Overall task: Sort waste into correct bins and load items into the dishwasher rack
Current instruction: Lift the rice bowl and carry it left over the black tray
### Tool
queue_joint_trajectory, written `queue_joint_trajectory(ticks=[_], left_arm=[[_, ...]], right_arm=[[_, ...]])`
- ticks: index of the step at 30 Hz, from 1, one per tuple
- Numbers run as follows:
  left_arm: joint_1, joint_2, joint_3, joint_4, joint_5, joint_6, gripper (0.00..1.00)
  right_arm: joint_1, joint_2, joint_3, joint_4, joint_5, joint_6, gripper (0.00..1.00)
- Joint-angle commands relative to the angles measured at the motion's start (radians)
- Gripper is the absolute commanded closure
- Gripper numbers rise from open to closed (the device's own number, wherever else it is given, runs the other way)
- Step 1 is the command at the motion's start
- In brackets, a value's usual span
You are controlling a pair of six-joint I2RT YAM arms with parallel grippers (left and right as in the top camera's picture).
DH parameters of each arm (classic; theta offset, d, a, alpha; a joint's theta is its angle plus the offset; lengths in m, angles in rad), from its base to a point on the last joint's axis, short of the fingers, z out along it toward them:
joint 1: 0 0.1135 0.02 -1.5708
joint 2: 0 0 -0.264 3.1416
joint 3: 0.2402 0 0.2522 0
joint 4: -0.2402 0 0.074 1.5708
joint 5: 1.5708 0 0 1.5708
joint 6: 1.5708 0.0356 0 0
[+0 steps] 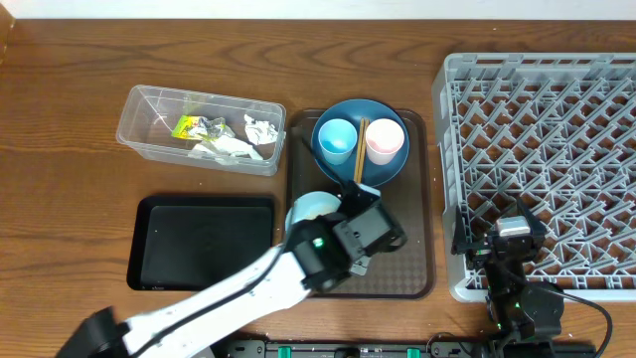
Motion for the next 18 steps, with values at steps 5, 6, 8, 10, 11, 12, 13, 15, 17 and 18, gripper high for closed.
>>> queue_joint_trajectory(ticks=[5,6,8,10,11,12,13,15,17,18], left_arm=[[0.131,-0.143,0.009,-0.081,0.005,0.016,0.94],[0.156,-0.158,0.009,-0.092,0.019,0.028,0.94],[0.222,-0.187,0.009,-0.113,0.056,0.054,0.94],[0.278,-0.206,0.009,-0.128,0.085,0.074,0.94],[0.315,-0.217,0.009,-0.135,0.108,0.087,0.94],[0.349,-0.223,0.009,-0.139,0.131,0.102,0.94],[0.383,-0.228,0.009,-0.141,0.155,0.114,0.94],[0.458,-0.233,0.008,-0.141,0.211,0.139,0.94],[0.529,-0.234,0.008,-0.140,0.254,0.147,0.94],[0.559,-0.234,0.008,-0.140,0.271,0.151,0.94]], right_arm=[[-0.014,-0.002,-0.002,-0.003,-0.001,-0.007,0.01],[-0.014,-0.002,-0.002,-0.003,-0.001,-0.007,0.01],[-0.014,-0.002,-0.002,-0.003,-0.001,-0.007,0.01],[-0.014,-0.002,-0.002,-0.003,-0.001,-0.007,0.01],[-0.014,-0.002,-0.002,-0.003,-0.001,-0.007,0.01],[-0.014,-0.002,-0.002,-0.003,-0.001,-0.007,0.01],[-0.014,-0.002,-0.002,-0.003,-0.001,-0.007,0.01],[-0.014,-0.002,-0.002,-0.003,-0.001,-0.007,0.01],[-0.014,-0.002,-0.002,-0.003,-0.001,-0.007,0.01],[-0.014,-0.002,-0.002,-0.003,-0.001,-0.007,0.01]])
